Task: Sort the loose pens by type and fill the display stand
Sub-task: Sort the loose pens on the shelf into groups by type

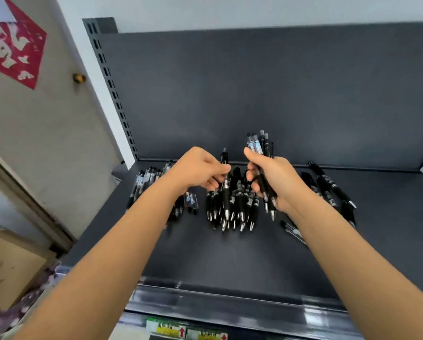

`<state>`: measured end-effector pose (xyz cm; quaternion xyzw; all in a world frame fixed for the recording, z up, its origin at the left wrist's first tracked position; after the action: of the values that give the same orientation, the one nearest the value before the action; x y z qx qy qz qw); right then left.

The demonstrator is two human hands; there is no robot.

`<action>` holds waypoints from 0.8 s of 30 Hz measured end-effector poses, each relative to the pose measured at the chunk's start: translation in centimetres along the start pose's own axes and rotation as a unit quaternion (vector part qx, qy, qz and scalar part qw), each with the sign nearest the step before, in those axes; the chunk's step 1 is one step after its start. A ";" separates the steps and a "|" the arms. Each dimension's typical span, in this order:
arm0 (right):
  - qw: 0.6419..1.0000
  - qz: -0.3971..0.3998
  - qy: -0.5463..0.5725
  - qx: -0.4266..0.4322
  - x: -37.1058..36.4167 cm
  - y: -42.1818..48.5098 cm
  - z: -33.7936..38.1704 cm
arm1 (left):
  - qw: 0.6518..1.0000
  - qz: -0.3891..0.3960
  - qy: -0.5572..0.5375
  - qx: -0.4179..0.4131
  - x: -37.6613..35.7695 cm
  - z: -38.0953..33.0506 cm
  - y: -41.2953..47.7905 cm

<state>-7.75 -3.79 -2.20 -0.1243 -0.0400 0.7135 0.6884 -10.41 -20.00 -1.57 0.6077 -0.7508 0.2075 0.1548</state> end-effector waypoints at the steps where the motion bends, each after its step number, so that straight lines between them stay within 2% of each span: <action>1: 1.000 -0.018 0.017 -0.013 -0.4 0.1 -0.5 | 1.000 0.011 0.023 0.000 0.1 0.5 0.5; 7: 0.993 -0.110 0.021 -0.046 -1.3 -0.6 -2.2 | 0.993 0.051 0.108 -0.011 0.1 1.4 2.8; 11: 0.988 -0.103 0.087 -0.078 -1.3 -1.7 -2.0 | 0.975 0.024 0.214 -0.054 0.4 1.4 3.7; 17: 0.990 -0.052 0.088 -0.091 -1.9 -2.2 -1.8 | 0.991 0.036 0.095 -0.083 1.2 0.6 3.3; 20: 0.993 -0.020 0.077 -0.082 -3.1 -2.0 -1.5 | 0.992 0.105 0.009 -0.073 1.8 -0.1 2.5; 22: 0.996 -0.001 0.061 -0.066 -4.2 -1.8 -1.2 | 0.986 0.156 -0.008 -0.065 2.3 -0.3 2.0; 24: 0.998 0.005 0.046 -0.043 -5.3 -1.6 -0.9 | 0.984 0.169 -0.013 -0.064 3.1 -0.2 1.7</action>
<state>-5.87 -9.06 -2.01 -0.1865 -0.0386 0.7081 0.6799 -12.77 -22.25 -0.13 0.4639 -0.8561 0.1746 0.1465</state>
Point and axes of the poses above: each hand's wrist, its own y-axis towards the middle knuckle, its own x-axis out of the back of the hand, z = x × y, the point moved 3 cm from there along y, towards the middle knuckle, and after that the axes turned 2 degrees about y, right-handed, at the moved point
